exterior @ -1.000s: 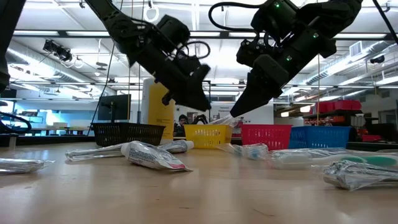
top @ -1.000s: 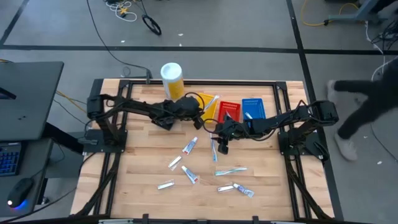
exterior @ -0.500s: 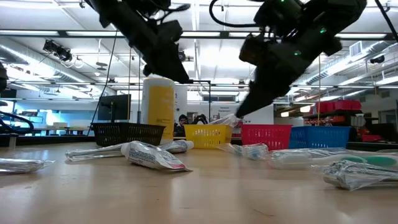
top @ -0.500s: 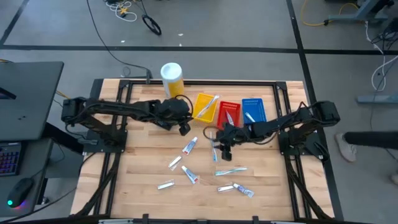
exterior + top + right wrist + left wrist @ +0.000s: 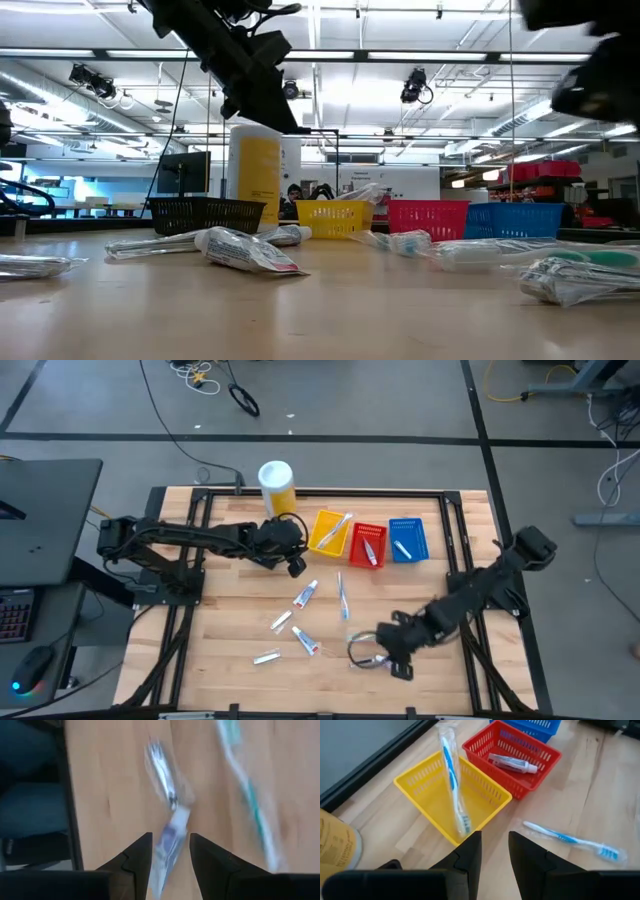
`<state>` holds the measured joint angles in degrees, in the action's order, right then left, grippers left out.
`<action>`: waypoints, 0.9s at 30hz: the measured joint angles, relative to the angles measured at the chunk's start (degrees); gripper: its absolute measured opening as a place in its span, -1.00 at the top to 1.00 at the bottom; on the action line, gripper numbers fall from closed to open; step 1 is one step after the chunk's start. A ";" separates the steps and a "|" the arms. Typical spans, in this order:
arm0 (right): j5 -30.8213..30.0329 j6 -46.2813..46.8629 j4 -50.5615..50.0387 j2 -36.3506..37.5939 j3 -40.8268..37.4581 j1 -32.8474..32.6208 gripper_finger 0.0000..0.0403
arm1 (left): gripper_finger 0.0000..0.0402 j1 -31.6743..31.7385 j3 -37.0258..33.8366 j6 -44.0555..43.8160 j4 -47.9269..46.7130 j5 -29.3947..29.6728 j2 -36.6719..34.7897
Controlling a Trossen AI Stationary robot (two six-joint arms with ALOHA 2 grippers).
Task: Pick & Place Travel size toiletries
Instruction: Put the white toothpaste into the red bin
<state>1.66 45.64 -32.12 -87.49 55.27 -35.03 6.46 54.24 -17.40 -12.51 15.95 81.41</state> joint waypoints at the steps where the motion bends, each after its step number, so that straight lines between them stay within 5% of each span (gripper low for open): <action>1: -1.17 2.12 -0.94 -0.34 0.00 -1.63 0.30 | 0.48 0.00 0.00 0.31 -0.02 0.23 0.00; 11: -5.51 12.42 -1.33 -8.67 -0.04 -9.57 0.30 | 0.48 -4.17 0.00 5.77 -0.44 11.65 -0.55; 22: -6.62 16.47 3.09 -10.79 -0.04 -9.64 0.32 | 0.48 -4.52 0.00 4.69 0.13 9.29 -0.63; 27: -7.78 16.50 3.31 -11.14 -0.50 -9.64 0.53 | 0.48 -4.52 0.00 4.56 0.31 9.29 -0.63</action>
<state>-6.12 62.14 -28.80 -98.64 54.77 -44.66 1.93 54.24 -12.84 -12.21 25.23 80.77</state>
